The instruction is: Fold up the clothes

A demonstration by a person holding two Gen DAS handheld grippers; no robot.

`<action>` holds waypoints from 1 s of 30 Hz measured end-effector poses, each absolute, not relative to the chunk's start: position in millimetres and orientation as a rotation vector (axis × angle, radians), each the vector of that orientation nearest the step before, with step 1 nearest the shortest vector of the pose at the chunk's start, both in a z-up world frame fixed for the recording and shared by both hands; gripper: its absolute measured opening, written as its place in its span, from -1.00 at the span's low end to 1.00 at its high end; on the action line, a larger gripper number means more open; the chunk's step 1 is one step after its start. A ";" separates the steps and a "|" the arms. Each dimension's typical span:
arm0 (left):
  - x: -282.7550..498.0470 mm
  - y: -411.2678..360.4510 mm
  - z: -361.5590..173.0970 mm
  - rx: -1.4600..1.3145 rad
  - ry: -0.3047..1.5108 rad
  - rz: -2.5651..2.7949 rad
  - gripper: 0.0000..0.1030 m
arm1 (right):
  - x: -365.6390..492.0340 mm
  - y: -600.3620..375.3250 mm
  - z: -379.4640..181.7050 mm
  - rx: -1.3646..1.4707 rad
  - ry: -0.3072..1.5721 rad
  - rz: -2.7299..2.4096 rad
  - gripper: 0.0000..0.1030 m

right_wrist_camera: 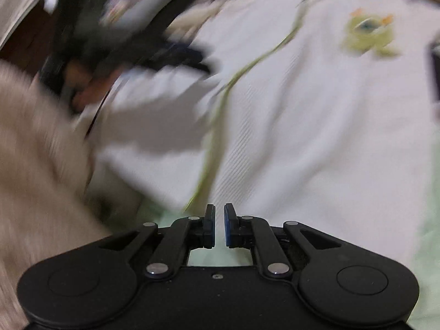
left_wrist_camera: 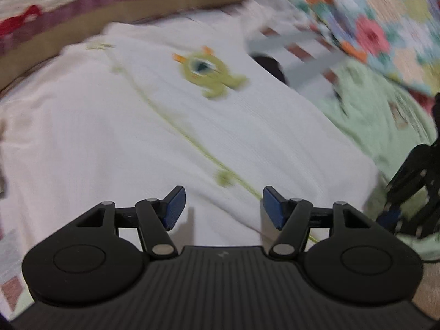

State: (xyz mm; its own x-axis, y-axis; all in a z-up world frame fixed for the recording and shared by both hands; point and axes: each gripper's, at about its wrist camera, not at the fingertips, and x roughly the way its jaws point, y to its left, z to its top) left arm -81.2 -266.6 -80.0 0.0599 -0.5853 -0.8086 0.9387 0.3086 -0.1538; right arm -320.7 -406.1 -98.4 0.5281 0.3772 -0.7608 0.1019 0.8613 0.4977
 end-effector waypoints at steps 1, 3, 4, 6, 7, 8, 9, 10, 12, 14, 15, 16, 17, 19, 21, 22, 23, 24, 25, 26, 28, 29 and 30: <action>-68.5 -261.6 -75.0 0.446 0.909 -1.167 0.20 | -317.3 -415.9 -89.8 0.522 0.983 0.126 -0.72; -35.7 -250.4 -67.0 0.350 0.944 -1.033 0.20 | -301.2 -429.0 -71.3 0.464 0.931 0.035 -0.52; -18.9 -245.1 -63.3 0.302 0.970 -0.974 0.20 | -290.0 -435.1 -61.2 0.411 0.900 -0.013 -0.31; 8.6 -234.4 -56.6 0.238 0.976 -0.903 0.20 | -266.7 -447.1 -41.8 0.304 0.844 -0.092 -0.24; 20.3 -228.7 -54.1 0.223 0.963 -0.871 0.20 | -252.7 -450.7 -33.9 0.249 0.821 -0.112 -0.24; 32.0 -223.0 -51.7 0.209 0.949 -0.840 0.20 | -231.5 -450.6 -25.8 0.187 0.792 -0.130 -0.24; 43.7 -217.2 -49.3 0.194 0.935 -0.808 0.20 | -213.4 -453.6 -17.7 0.133 0.758 -0.144 -0.23; 56.2 -211.6 -48.9 0.190 0.920 -0.774 0.20 | -195.4 -456.7 -9.5 0.080 0.723 -0.158 -0.22; 82.4 -199.7 -51.7 0.199 0.885 -0.694 0.20 | -156.7 -468.1 3.1 0.028 0.698 -0.200 -0.22; 108.5 -185.5 -57.8 0.202 0.839 -0.603 0.20 | -117.6 -473.6 15.5 -0.006 0.683 -0.242 -0.22; 120.6 -177.6 -62.0 0.193 0.812 -0.560 0.20 | -98.9 -477.1 18.4 -0.005 0.681 -0.257 -0.22; 132.4 -168.2 -66.9 0.177 0.794 -0.536 0.20 | -80.3 -480.9 21.2 -0.004 0.678 -0.272 -0.22; 144.0 -157.8 -72.4 0.156 0.781 -0.525 0.20 | -61.6 -484.7 24.0 -0.003 0.675 -0.286 -0.22; 157.1 -148.9 -81.8 0.169 0.791 -0.507 0.20 | -34.2 -478.1 24.0 -0.008 0.668 -0.293 -0.22; 167.7 -143.0 -90.7 0.196 0.811 -0.490 0.20 | -12.8 -466.3 19.4 -0.011 0.670 -0.275 -0.21; 170.8 -144.2 -93.7 0.221 0.812 -0.494 0.20 | -1.6 -458.6 17.1 -0.024 0.685 -0.254 -0.18; 171.6 -148.6 -95.3 0.257 0.807 -0.513 0.20 | 9.6 -450.8 14.8 -0.038 0.700 -0.234 -0.14; 172.9 -153.6 -96.5 0.300 0.803 -0.539 0.20 | 20.4 -442.1 11.1 -0.056 0.716 -0.213 -0.05; 175.0 -157.9 -97.3 0.335 0.797 -0.560 0.20 | 29.8 -433.3 5.8 -0.075 0.725 -0.202 -0.04; 177.3 -161.6 -97.9 0.361 0.788 -0.577 0.20 | 39.2 -424.6 0.5 -0.093 0.733 -0.191 -0.05; 180.9 -166.7 -98.9 0.381 0.782 -0.603 0.20 | 57.2 -409.2 -11.2 -0.116 0.745 -0.177 -0.07; 183.4 -164.1 -100.7 0.332 0.800 -0.608 0.20 | 65.8 -402.6 -17.7 -0.119 0.747 -0.174 -0.12; 187.2 -160.1 -103.6 0.269 0.825 -0.613 0.23 | 74.4 -395.9 -24.1 -0.123 0.750 -0.171 -0.54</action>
State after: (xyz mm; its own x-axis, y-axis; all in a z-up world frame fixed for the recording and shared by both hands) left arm 187.2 -160.1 -103.6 0.5197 -0.4033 -0.7532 0.6050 0.7962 -0.0089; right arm 74.4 -395.9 -24.1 0.7190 -0.1980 -0.6663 0.1105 0.9789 -0.1716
